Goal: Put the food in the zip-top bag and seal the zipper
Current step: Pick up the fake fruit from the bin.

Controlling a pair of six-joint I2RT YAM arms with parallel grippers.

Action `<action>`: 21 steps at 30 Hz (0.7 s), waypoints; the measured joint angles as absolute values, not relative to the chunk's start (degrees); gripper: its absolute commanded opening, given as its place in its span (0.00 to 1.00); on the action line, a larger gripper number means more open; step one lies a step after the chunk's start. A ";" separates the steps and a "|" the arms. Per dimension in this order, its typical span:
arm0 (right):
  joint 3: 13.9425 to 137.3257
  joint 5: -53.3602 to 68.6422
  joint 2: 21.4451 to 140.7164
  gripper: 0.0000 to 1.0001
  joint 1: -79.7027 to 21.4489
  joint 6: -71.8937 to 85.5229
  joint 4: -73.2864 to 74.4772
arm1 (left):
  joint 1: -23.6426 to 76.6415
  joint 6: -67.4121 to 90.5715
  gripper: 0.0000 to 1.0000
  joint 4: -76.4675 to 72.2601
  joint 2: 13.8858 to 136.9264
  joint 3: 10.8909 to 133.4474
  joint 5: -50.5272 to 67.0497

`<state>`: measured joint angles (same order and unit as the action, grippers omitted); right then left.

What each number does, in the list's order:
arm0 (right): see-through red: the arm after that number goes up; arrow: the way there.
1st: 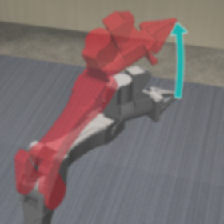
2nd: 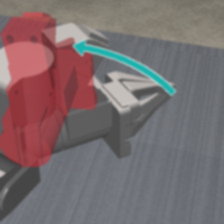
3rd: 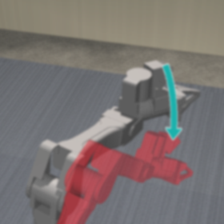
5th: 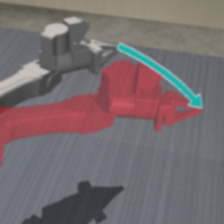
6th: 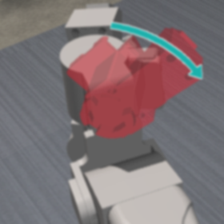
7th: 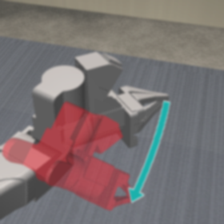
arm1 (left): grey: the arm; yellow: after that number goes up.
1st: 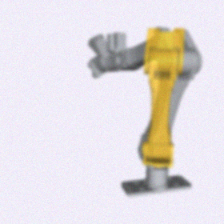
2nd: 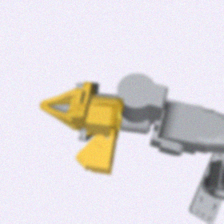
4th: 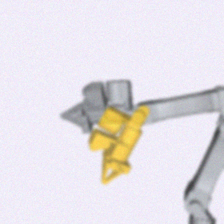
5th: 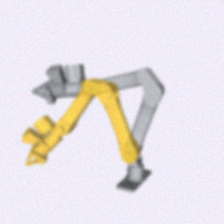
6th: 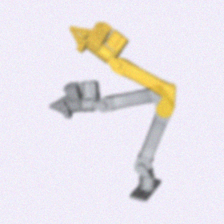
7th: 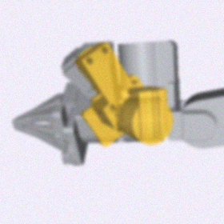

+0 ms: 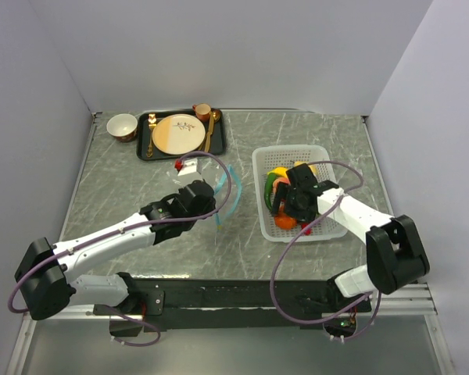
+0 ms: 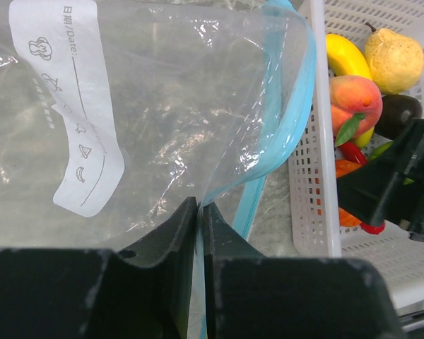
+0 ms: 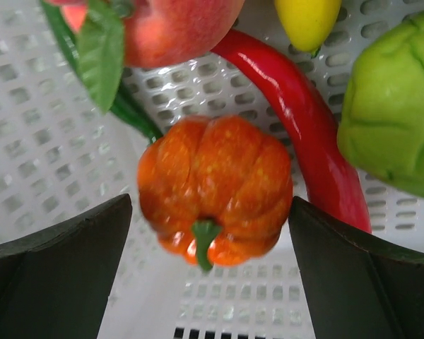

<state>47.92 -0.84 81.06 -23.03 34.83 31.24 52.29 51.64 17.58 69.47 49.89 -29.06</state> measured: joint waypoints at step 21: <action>47.92 2.68 62.43 0.46 -24.21 37.17 26.37 | 50.74 51.48 0.13 16.88 69.93 49.89 -26.44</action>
